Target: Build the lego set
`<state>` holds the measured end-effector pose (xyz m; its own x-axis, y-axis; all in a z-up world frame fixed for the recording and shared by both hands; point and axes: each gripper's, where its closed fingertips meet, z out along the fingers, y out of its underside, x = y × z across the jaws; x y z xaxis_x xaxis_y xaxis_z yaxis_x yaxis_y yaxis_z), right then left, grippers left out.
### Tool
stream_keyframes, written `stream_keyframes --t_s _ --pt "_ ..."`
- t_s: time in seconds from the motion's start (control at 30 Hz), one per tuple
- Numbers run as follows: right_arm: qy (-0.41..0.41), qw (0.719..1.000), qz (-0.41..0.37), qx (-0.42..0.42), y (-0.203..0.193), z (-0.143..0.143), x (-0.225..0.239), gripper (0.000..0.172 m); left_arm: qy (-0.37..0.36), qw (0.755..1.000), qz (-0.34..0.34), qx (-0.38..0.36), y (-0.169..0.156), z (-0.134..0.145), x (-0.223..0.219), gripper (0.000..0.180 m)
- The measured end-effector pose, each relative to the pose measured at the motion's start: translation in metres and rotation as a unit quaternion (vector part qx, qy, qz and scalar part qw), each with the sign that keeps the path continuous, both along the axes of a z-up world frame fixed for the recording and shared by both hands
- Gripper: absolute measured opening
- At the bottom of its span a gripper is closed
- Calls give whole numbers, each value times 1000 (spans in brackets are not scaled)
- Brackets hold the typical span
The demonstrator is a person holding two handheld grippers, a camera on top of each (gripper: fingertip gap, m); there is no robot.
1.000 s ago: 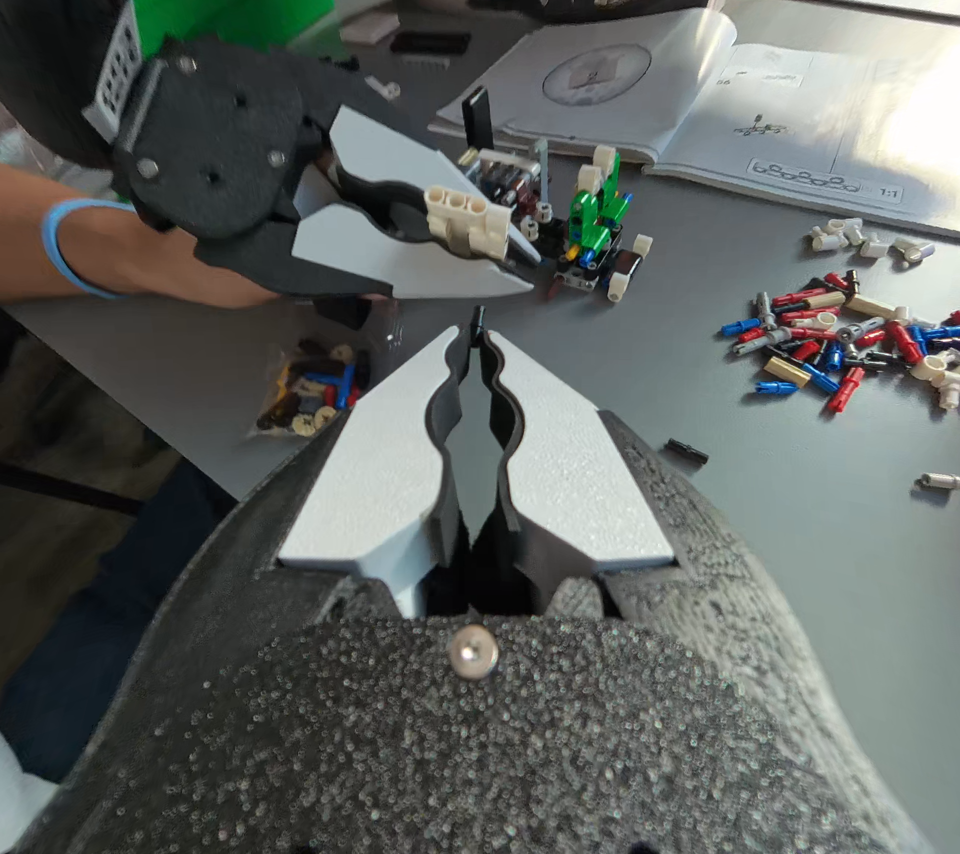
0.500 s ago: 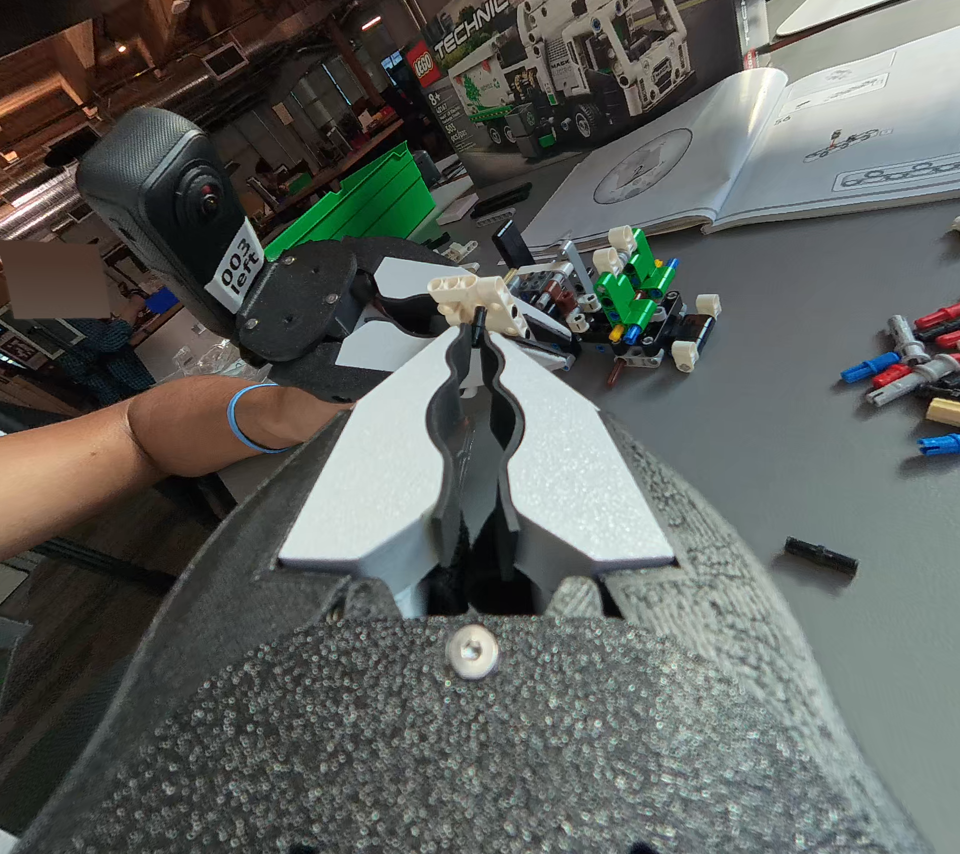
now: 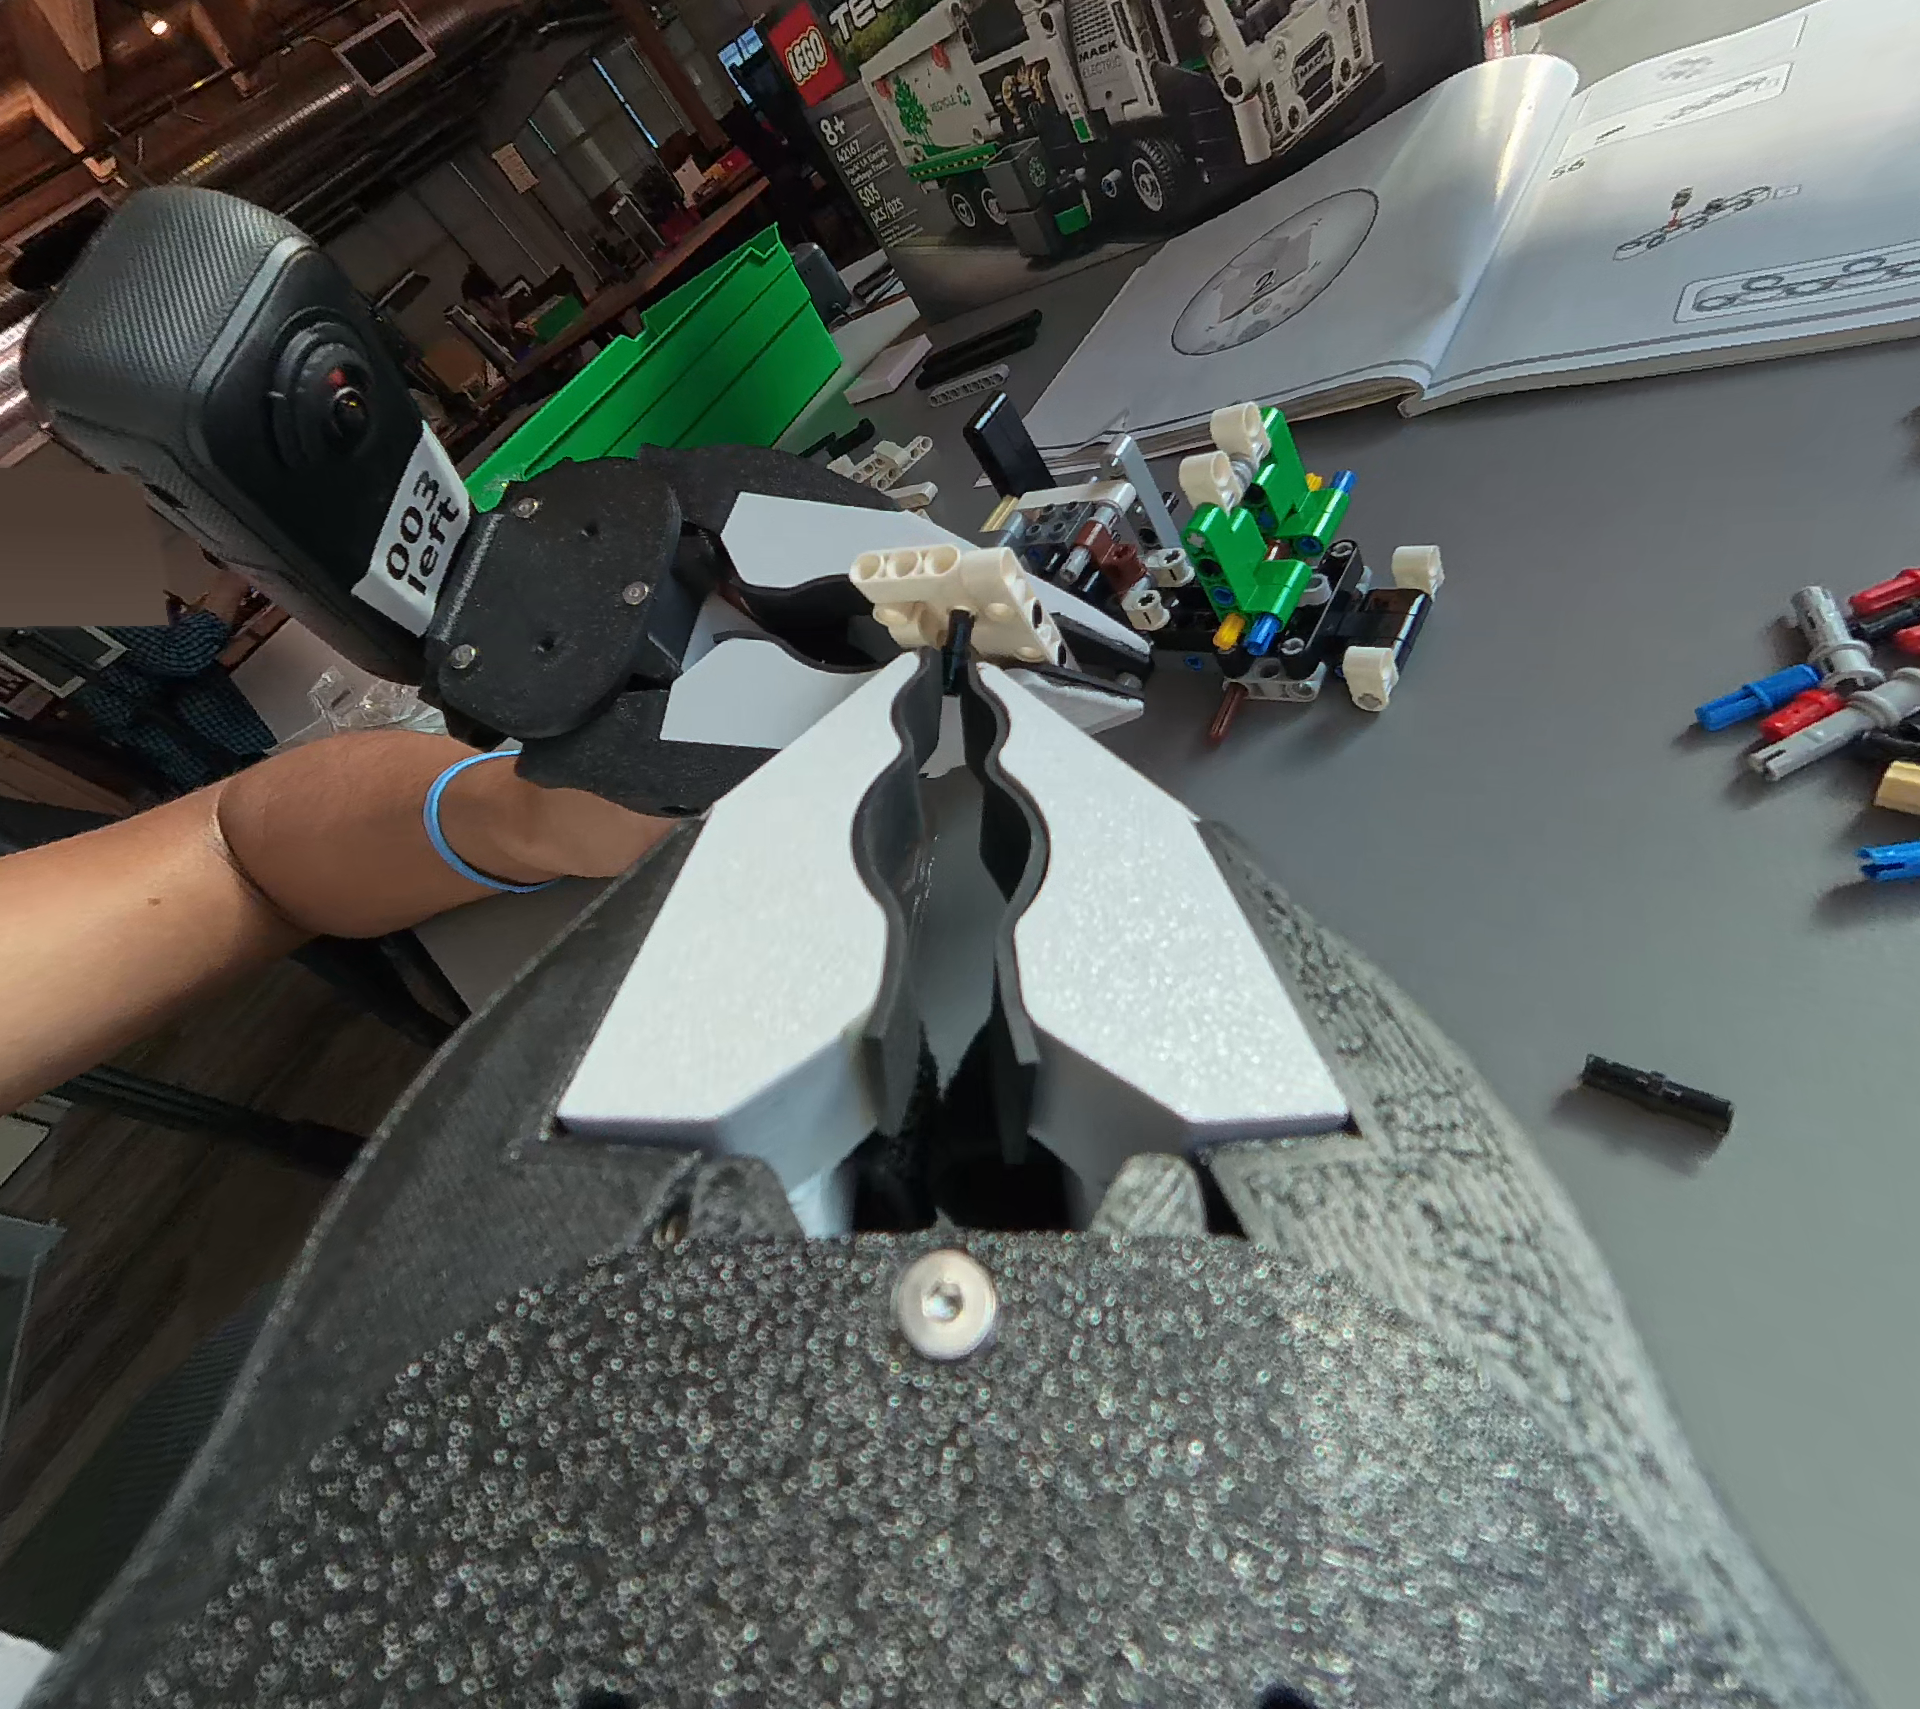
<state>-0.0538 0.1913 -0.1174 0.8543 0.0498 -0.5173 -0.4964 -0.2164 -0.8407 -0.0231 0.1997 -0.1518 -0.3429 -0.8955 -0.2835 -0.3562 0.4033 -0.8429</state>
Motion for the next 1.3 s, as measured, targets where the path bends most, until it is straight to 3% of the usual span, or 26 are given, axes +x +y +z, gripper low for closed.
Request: stream_keyframes --t_s 0.7,1.3 --pt "19 1000 2 -14 3 -5 1 2 8 1000 -2 18 1 -5 0 5" --pt "146 987 66 -1 -2 1 -1 2 -13 999 -15 26 -2 0 -1 5"
